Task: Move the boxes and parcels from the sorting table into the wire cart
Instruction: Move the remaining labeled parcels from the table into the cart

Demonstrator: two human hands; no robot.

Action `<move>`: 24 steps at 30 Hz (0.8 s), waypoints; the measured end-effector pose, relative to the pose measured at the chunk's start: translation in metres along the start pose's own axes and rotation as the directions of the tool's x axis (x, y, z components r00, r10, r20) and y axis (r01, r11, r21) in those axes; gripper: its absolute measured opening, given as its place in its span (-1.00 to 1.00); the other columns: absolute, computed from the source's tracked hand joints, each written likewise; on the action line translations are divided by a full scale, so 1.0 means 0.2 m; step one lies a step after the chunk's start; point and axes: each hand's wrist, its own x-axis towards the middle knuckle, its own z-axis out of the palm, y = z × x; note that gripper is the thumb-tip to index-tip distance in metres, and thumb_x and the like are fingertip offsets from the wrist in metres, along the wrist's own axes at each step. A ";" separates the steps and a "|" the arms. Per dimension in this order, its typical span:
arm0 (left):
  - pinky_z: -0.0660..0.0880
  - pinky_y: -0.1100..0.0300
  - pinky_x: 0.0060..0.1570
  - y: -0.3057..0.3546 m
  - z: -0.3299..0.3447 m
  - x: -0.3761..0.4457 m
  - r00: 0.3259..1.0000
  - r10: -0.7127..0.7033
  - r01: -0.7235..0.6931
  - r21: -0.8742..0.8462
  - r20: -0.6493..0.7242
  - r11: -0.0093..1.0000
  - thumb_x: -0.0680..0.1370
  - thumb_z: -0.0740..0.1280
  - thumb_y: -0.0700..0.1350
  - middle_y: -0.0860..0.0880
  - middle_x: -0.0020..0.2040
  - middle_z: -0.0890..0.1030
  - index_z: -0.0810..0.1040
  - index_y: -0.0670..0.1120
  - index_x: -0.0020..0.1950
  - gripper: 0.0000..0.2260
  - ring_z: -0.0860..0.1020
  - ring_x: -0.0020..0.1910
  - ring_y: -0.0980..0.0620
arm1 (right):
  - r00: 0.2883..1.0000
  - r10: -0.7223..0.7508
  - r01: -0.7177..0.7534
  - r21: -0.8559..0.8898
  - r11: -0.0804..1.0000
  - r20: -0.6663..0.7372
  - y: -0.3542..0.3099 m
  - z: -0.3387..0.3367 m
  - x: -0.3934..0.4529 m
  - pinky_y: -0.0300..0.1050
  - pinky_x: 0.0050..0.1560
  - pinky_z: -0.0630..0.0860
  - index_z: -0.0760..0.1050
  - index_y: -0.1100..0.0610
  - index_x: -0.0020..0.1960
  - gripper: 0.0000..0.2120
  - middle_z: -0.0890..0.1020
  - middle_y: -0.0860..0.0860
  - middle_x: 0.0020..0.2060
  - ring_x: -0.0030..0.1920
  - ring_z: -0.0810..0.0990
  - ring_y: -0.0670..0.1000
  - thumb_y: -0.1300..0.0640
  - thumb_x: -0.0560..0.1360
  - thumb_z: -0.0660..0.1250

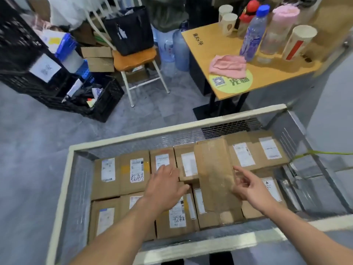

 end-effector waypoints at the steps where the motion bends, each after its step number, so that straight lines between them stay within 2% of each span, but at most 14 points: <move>1: 0.29 -0.06 0.43 0.00 0.05 0.00 1.000 -0.017 0.017 -0.013 0.021 1.000 0.64 0.10 0.27 -0.03 0.53 0.29 0.28 0.00 0.53 -0.46 0.23 0.50 -0.06 | 0.999 0.019 -0.018 -0.019 1.000 0.026 0.05 0.01 0.03 -0.07 -0.14 0.49 0.47 -0.15 0.43 -0.29 0.55 0.06 -0.20 -0.25 0.52 -0.02 0.18 0.34 0.60; 3: 0.29 -0.09 0.43 0.01 0.16 0.01 0.998 -0.027 0.029 -0.040 0.054 0.999 0.64 0.11 0.26 -0.05 0.56 0.25 0.26 -0.01 0.55 -0.44 0.19 0.52 -0.07 | 0.997 0.054 -0.051 -0.056 0.997 0.055 0.13 0.02 0.07 0.01 -0.08 0.60 0.46 -0.13 0.44 -0.28 0.60 0.17 -0.15 -0.18 0.59 0.05 0.24 0.38 0.60; 5: 0.26 -0.15 0.45 0.01 0.27 0.04 0.996 -0.030 0.036 -0.070 0.081 0.997 0.64 0.12 0.24 -0.05 0.61 0.14 0.26 -0.02 0.55 -0.44 0.11 0.56 -0.08 | 0.994 0.090 -0.083 -0.098 0.992 0.063 0.22 0.05 0.11 0.09 0.02 0.63 0.46 -0.13 0.42 -0.30 0.60 0.16 -0.11 -0.13 0.63 0.07 0.28 0.39 0.59; 7: 0.22 -0.18 0.47 0.01 0.37 0.07 0.992 -0.045 0.057 -0.094 0.119 0.994 0.63 0.14 0.23 -0.03 0.65 0.04 0.24 -0.01 0.55 -0.45 0.04 0.60 -0.08 | 0.988 0.133 -0.123 -0.122 0.985 0.074 0.29 0.09 0.14 -0.11 -0.09 0.60 0.45 -0.10 0.41 -0.32 0.58 0.08 -0.13 -0.16 0.62 0.02 0.31 0.40 0.57; 9: 0.21 -0.17 0.47 -0.01 0.48 0.10 0.982 -0.068 0.084 -0.080 0.175 0.993 0.65 0.13 0.22 -0.08 0.63 0.07 0.15 -0.01 0.60 -0.42 0.05 0.59 -0.11 | 0.981 0.172 -0.158 -0.147 0.976 0.087 0.36 0.14 0.17 -0.28 -0.26 0.54 0.45 -0.07 0.41 -0.33 0.57 0.08 -0.12 -0.20 0.60 0.00 0.34 0.41 0.56; 11: 0.28 -0.15 0.42 -0.03 0.60 0.14 0.974 -0.073 0.086 -0.053 0.215 0.995 0.66 0.12 0.21 -0.12 0.58 0.18 0.14 -0.02 0.61 -0.42 0.12 0.55 -0.14 | 0.973 0.201 -0.178 -0.186 0.966 0.117 0.44 0.19 0.20 -0.35 -0.35 0.49 0.42 -0.06 0.44 -0.32 0.60 0.09 -0.08 -0.23 0.60 -0.01 0.34 0.42 0.55; 14: 0.35 -0.13 0.34 -0.06 0.77 0.20 0.961 -0.081 0.096 -0.043 0.264 0.994 0.65 0.12 0.22 -0.12 0.54 0.24 0.20 -0.02 0.58 -0.44 0.16 0.52 -0.16 | 0.961 0.242 -0.212 -0.207 0.955 0.134 0.56 0.28 0.26 -0.40 -0.35 0.44 0.36 -0.01 0.50 -0.29 0.57 -0.06 -0.09 -0.23 0.57 -0.10 0.32 0.44 0.53; 16: 0.35 -0.14 0.34 -0.08 0.86 0.23 0.950 -0.089 0.111 -0.057 0.300 0.992 0.65 0.12 0.23 -0.13 0.56 0.21 0.22 -0.02 0.57 -0.45 0.14 0.54 -0.17 | 0.957 0.263 -0.228 -0.239 0.944 0.126 0.63 0.35 0.29 -0.33 -0.24 0.47 0.34 0.01 0.53 -0.26 0.55 -0.13 -0.10 -0.21 0.56 -0.11 0.27 0.44 0.54; 18: 0.35 -0.16 0.34 -0.11 0.94 0.26 0.943 -0.080 0.110 -0.075 0.323 0.991 0.65 0.12 0.22 -0.13 0.58 0.18 0.23 -0.04 0.56 -0.45 0.11 0.56 -0.18 | 0.958 0.266 -0.225 -0.293 0.929 0.107 0.68 0.42 0.32 -0.14 -0.06 0.58 0.30 -0.01 0.57 -0.20 0.60 -0.12 -0.08 -0.15 0.60 -0.04 0.19 0.41 0.57; 20: 0.37 -0.16 0.31 -0.13 1.01 0.30 0.939 -0.070 0.109 -0.096 0.338 0.989 0.65 0.14 0.21 -0.13 0.58 0.15 0.22 -0.05 0.55 -0.45 0.12 0.54 -0.19 | 0.959 0.268 -0.221 -0.354 0.909 0.089 0.73 0.49 0.35 -0.03 0.12 0.62 0.25 -0.02 0.59 -0.15 0.66 -0.02 0.10 -0.03 0.65 0.02 0.15 0.41 0.57; 21: 0.39 -0.16 0.30 -0.14 1.05 0.32 0.934 -0.074 0.118 -0.106 0.348 0.987 0.65 0.15 0.21 -0.12 0.59 0.13 0.21 -0.04 0.56 -0.45 0.12 0.54 -0.19 | 0.961 0.266 -0.212 -0.403 0.890 0.081 0.74 0.52 0.37 -0.02 0.11 0.63 0.21 -0.01 0.60 -0.14 0.66 0.02 0.16 -0.01 0.66 0.04 0.12 0.42 0.57; 24: 0.45 -0.20 0.27 -0.17 1.17 0.38 0.919 -0.106 0.159 -0.112 0.379 0.981 0.63 0.20 0.21 -0.09 0.61 0.07 0.18 0.01 0.58 -0.42 0.07 0.56 -0.21 | 0.964 0.257 -0.182 -0.535 0.825 0.069 0.79 0.61 0.39 -0.02 -0.13 0.66 0.12 -0.08 0.60 -0.12 0.62 0.07 0.06 -0.14 0.66 0.04 0.01 0.43 0.54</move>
